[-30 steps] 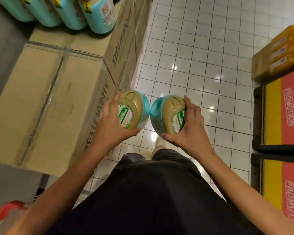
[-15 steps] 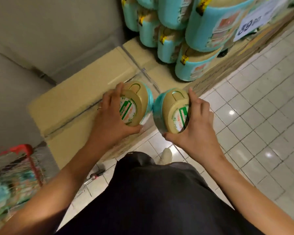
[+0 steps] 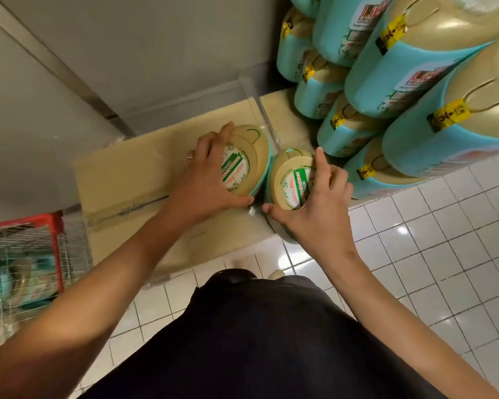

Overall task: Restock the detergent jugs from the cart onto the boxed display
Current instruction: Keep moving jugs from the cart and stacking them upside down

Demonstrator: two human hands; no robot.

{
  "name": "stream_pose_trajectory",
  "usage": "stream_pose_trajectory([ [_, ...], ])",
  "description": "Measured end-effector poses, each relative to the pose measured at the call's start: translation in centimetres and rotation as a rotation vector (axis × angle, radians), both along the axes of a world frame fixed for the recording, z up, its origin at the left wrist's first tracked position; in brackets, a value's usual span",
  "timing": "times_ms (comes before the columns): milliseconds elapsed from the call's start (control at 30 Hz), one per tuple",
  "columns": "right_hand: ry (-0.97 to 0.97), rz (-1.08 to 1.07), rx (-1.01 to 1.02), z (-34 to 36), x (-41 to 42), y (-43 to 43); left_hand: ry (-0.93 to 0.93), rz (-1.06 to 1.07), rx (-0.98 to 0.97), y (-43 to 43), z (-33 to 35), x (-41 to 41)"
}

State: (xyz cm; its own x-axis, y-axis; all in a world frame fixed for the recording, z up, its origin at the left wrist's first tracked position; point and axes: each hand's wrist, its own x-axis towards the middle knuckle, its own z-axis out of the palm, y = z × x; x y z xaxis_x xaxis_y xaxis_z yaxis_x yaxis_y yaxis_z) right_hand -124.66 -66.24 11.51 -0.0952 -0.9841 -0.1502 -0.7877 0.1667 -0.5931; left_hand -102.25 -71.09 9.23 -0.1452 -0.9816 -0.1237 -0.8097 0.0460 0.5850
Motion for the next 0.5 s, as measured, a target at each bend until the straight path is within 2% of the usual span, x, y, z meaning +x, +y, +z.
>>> stream_pose_trajectory([
  [200, -0.358, -0.136, 0.041, -0.7, 1.0, -0.7, 0.269, 0.067, -0.056, -4.1, -1.4, 1.0],
  [367, -0.995, -0.552, 0.379, -1.2, 2.1, -0.3, 0.406, 0.009, -0.066, -6.4, -2.8, 0.8],
  [500, -1.151, -0.659, 0.321, -1.5, 3.7, -0.4, 0.435, -0.094, -0.081, -8.4, -3.2, 1.6],
])
